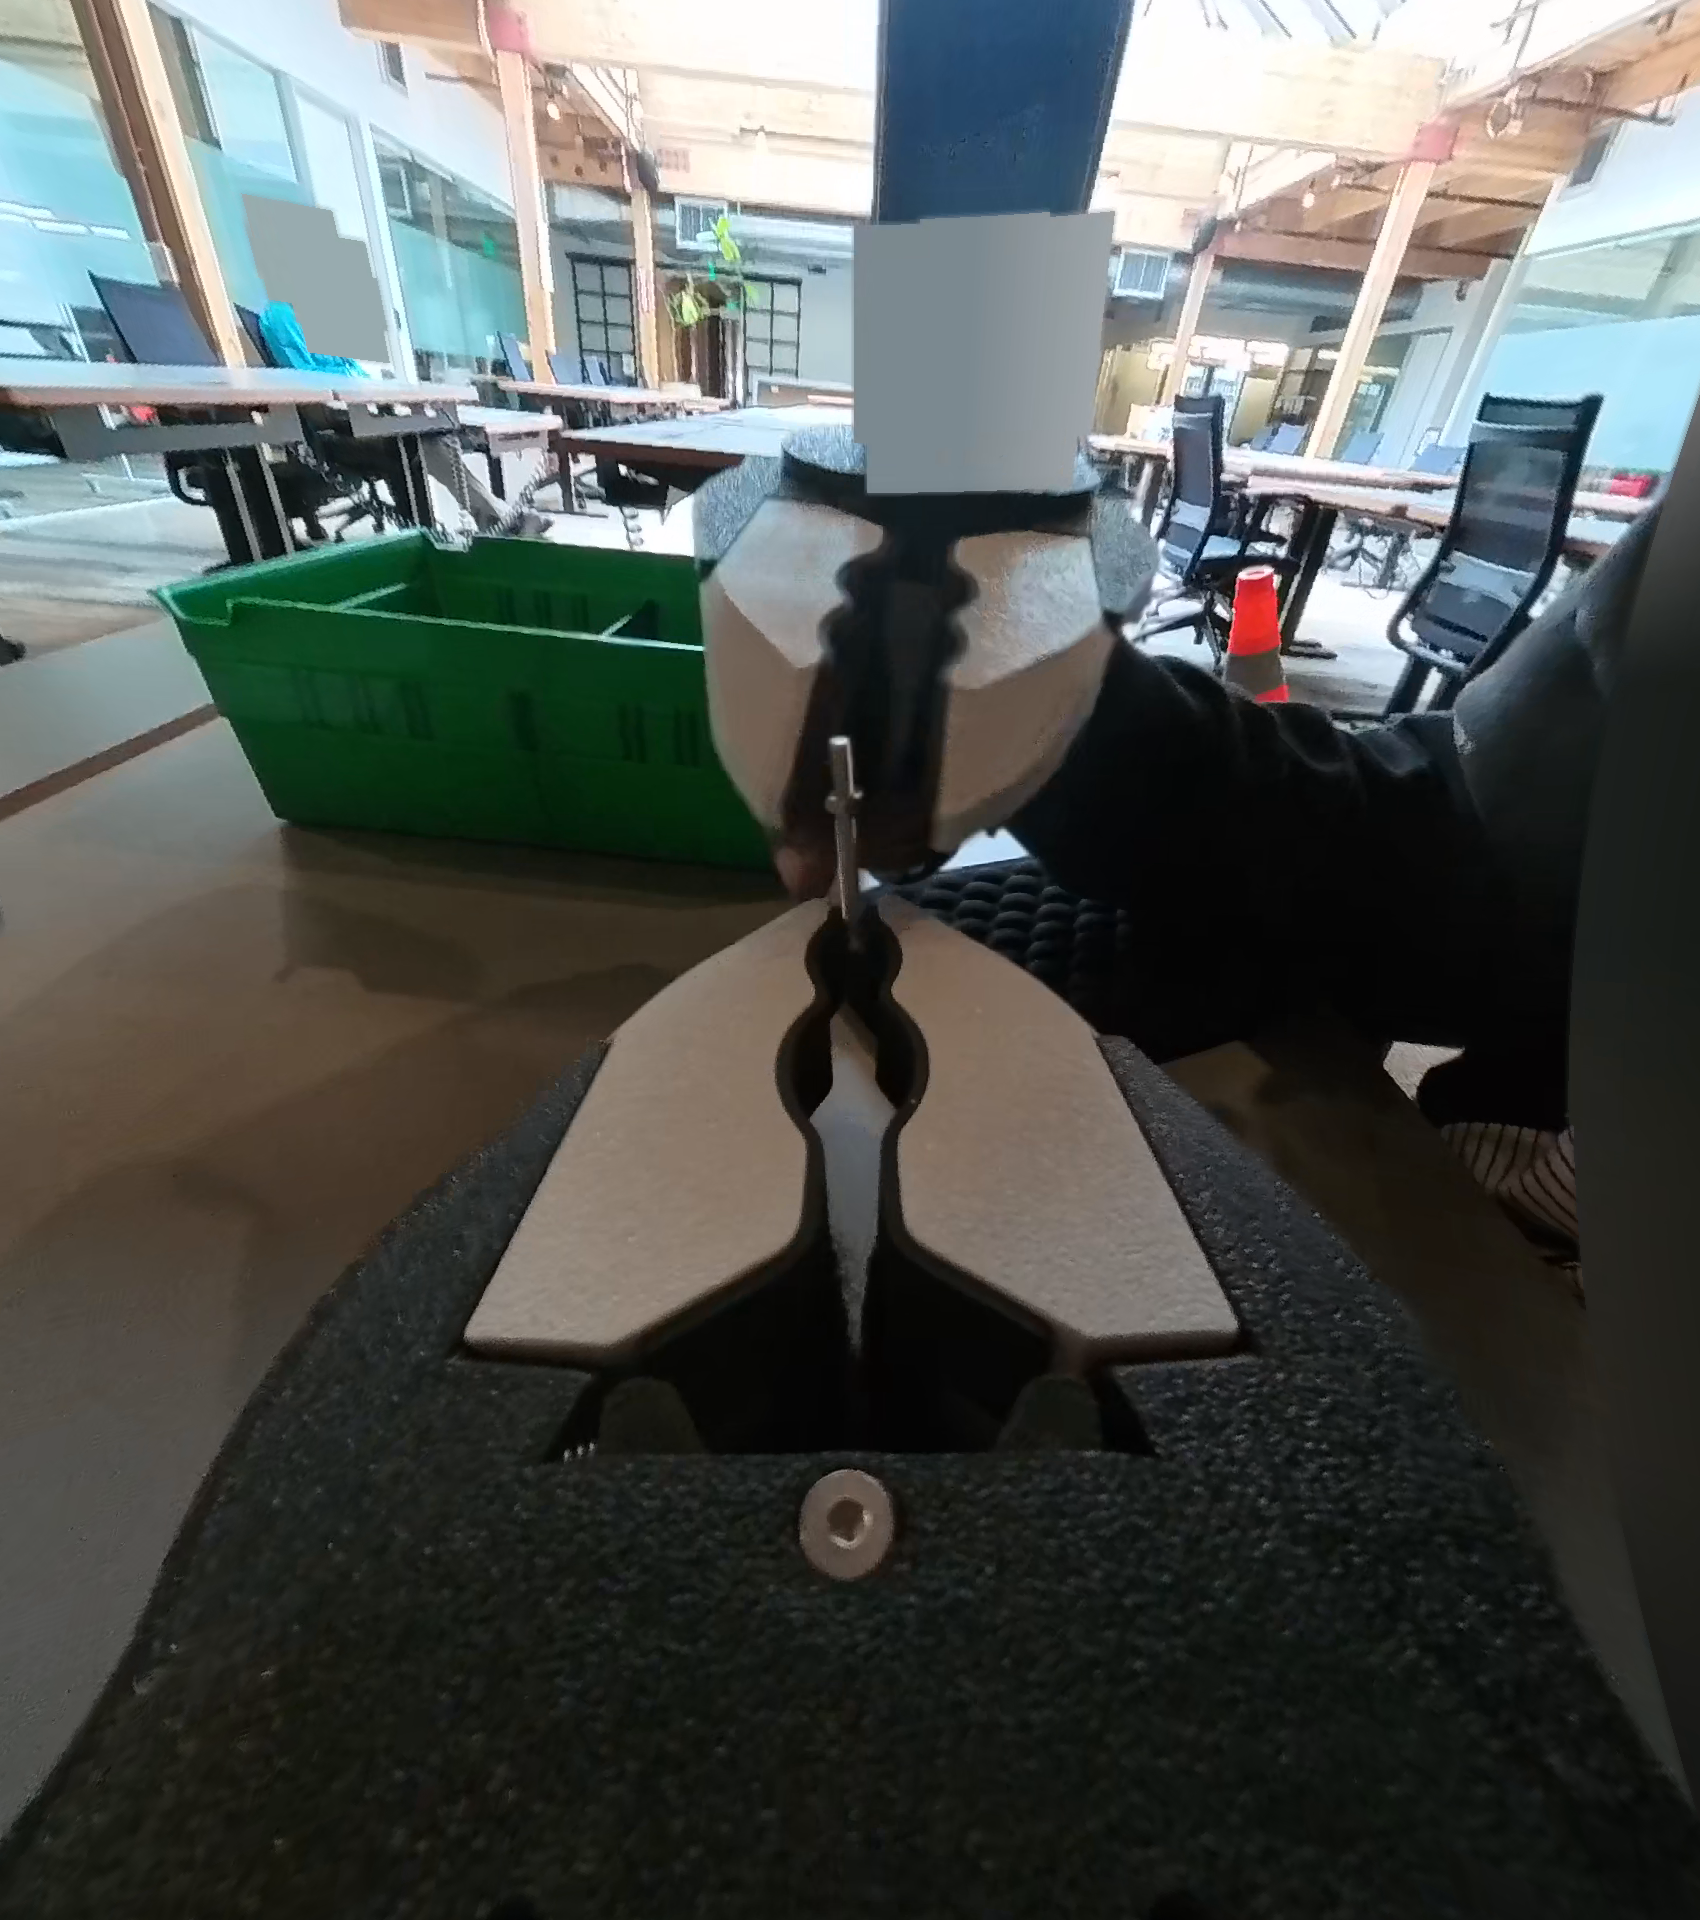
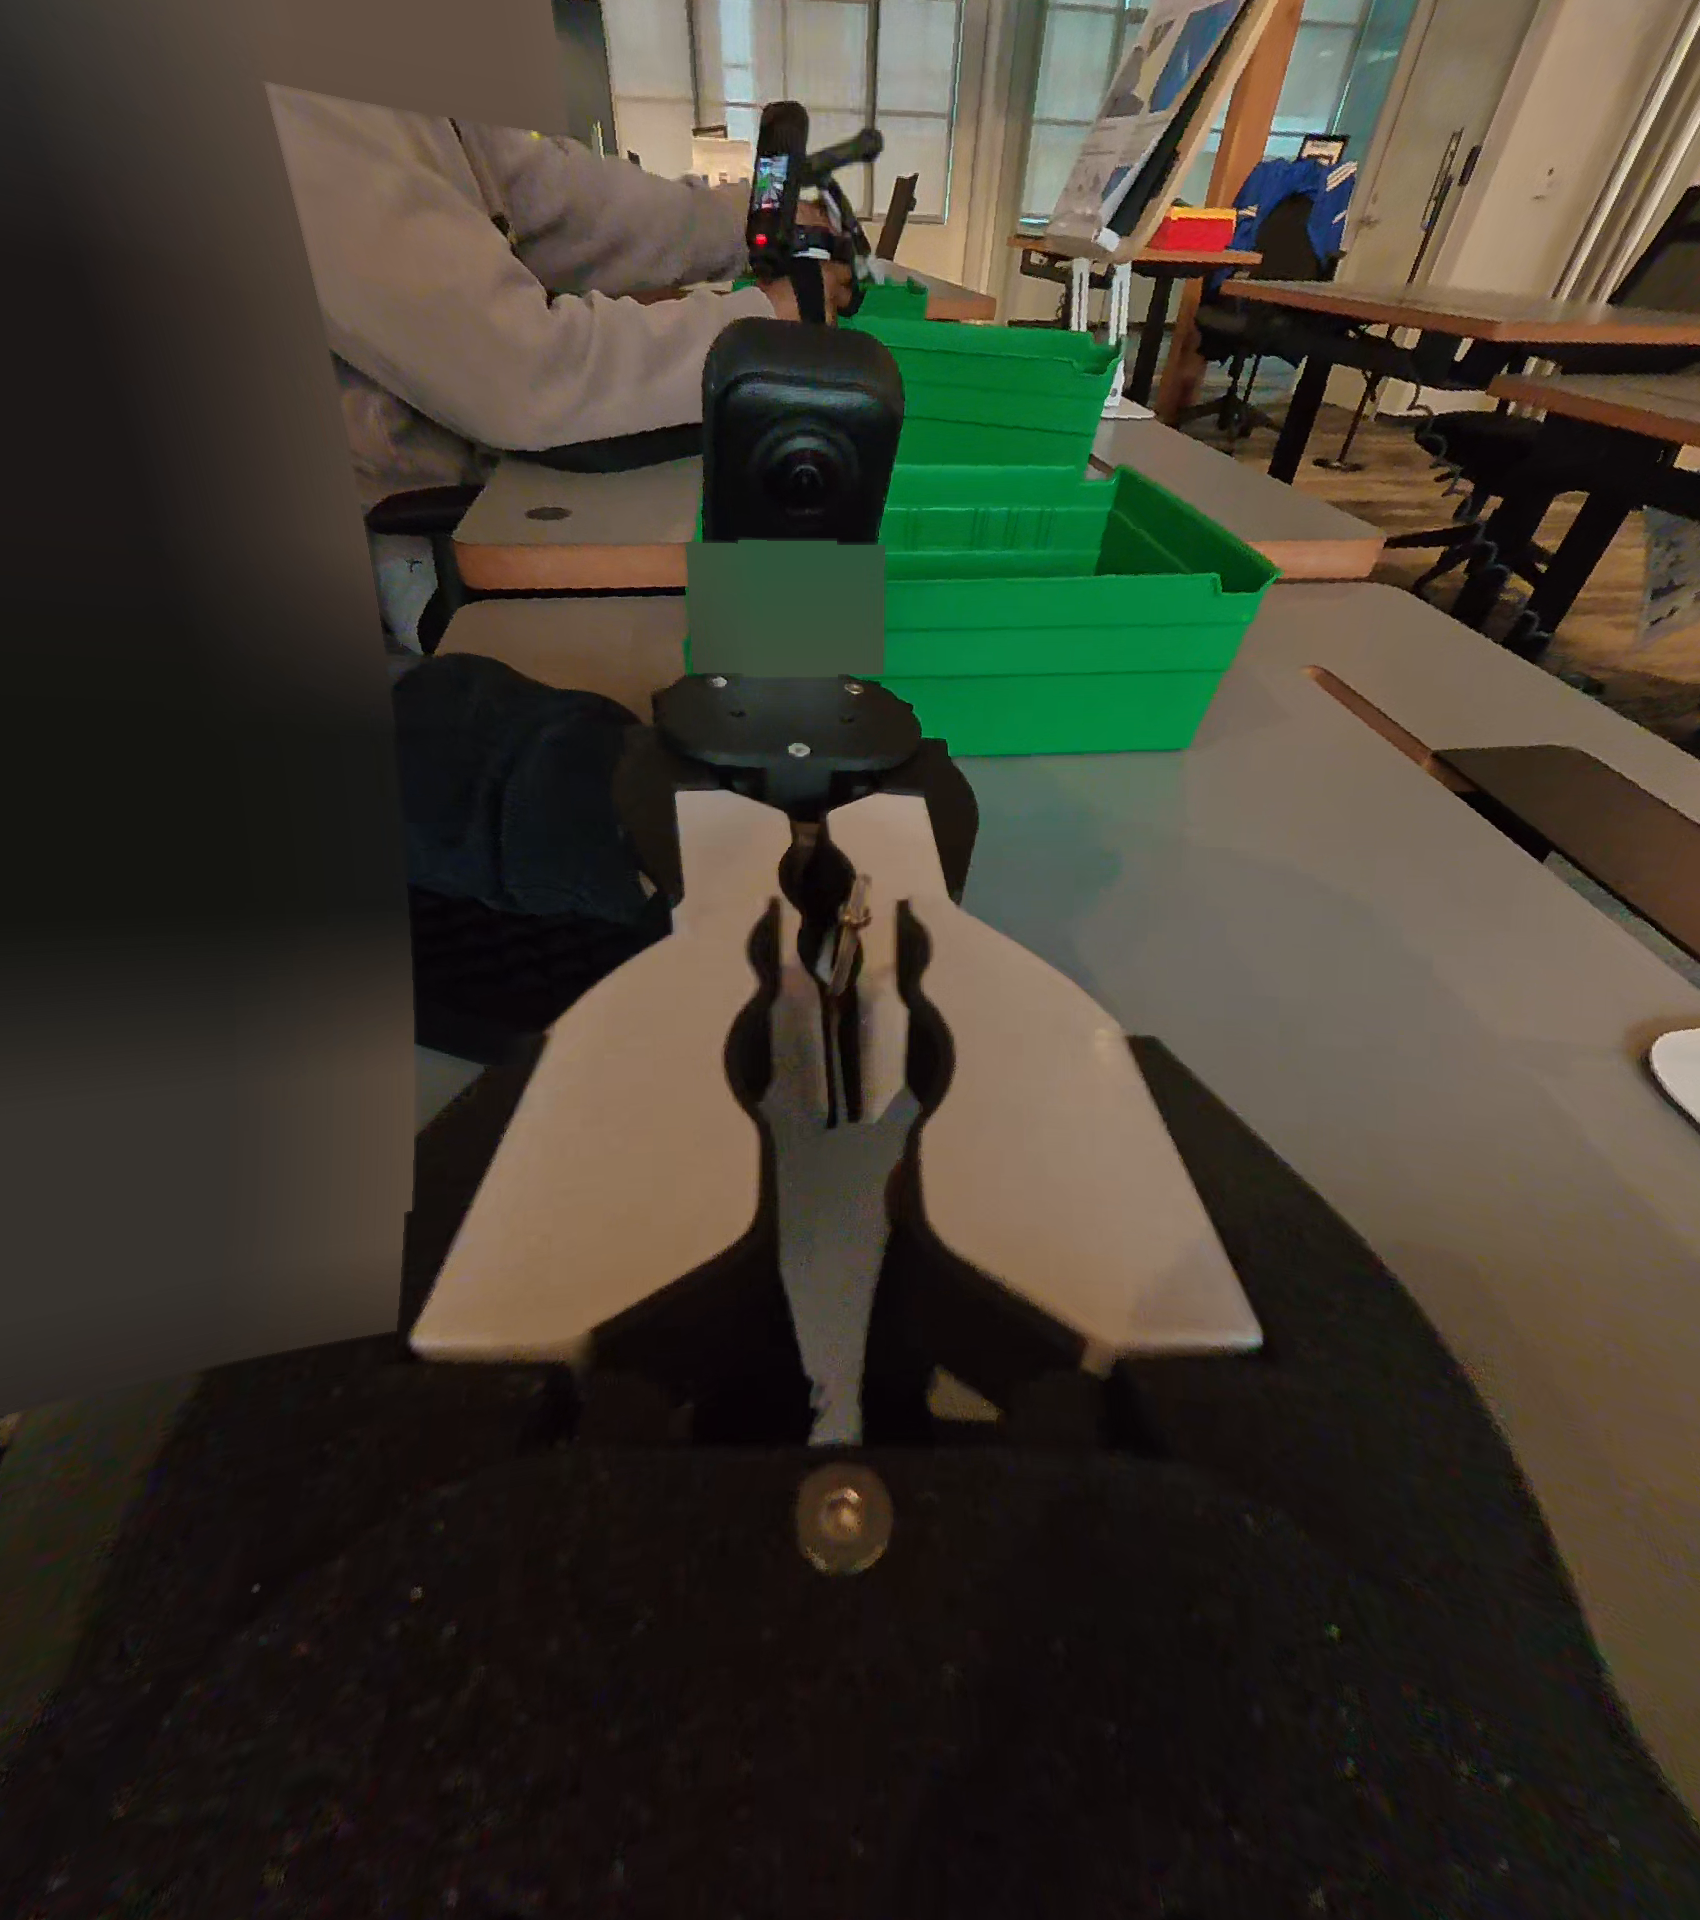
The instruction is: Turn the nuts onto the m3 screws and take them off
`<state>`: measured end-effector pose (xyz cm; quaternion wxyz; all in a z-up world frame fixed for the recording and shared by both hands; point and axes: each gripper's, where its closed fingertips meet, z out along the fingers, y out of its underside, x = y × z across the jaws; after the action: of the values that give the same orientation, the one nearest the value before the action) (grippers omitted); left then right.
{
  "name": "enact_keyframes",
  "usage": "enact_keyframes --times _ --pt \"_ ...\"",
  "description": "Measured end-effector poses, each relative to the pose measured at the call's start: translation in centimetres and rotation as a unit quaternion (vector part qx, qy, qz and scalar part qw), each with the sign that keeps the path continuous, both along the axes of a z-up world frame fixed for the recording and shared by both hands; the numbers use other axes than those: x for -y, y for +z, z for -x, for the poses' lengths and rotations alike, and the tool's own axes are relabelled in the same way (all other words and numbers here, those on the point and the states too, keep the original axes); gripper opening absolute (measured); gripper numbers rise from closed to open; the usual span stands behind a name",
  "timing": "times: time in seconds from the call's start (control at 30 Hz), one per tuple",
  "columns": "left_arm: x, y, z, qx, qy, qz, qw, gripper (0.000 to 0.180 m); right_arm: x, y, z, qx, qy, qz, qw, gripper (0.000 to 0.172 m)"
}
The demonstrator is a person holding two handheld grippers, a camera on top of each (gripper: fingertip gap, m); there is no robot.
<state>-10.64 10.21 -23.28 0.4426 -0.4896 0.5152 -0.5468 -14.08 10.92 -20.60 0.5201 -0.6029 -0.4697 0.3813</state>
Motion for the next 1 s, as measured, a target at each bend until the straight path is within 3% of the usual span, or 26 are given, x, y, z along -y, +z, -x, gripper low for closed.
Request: enact_keyframes --times 0.13,0.37,0.77,1.0 --pt "-0.2 0.1 0.2 0.021 0.006 -0.016 1.0 0.002 -0.2 -0.3 0.5 -0.009 -0.007 -0.005 1.0 0.037" --pt "0.6 -0.8 -0.1 0.014 -0.011 -0.028 0.999 0.002 -0.5 -0.9 1.5 -0.029 -0.01 0.005 1.0 0.036" --pt "0.3 0.5 0.9 0.047 -0.008 -0.028 0.998 0.001 -0.8 0.3 -0.9 -0.05 -0.02 -0.009 0.999 0.026" --pt "0.7 0.0 0.5 0.034 -0.013 -0.036 0.999 0.001 0.1 0.4 0.9 -0.068 0.007 0.0 0.998 0.033"
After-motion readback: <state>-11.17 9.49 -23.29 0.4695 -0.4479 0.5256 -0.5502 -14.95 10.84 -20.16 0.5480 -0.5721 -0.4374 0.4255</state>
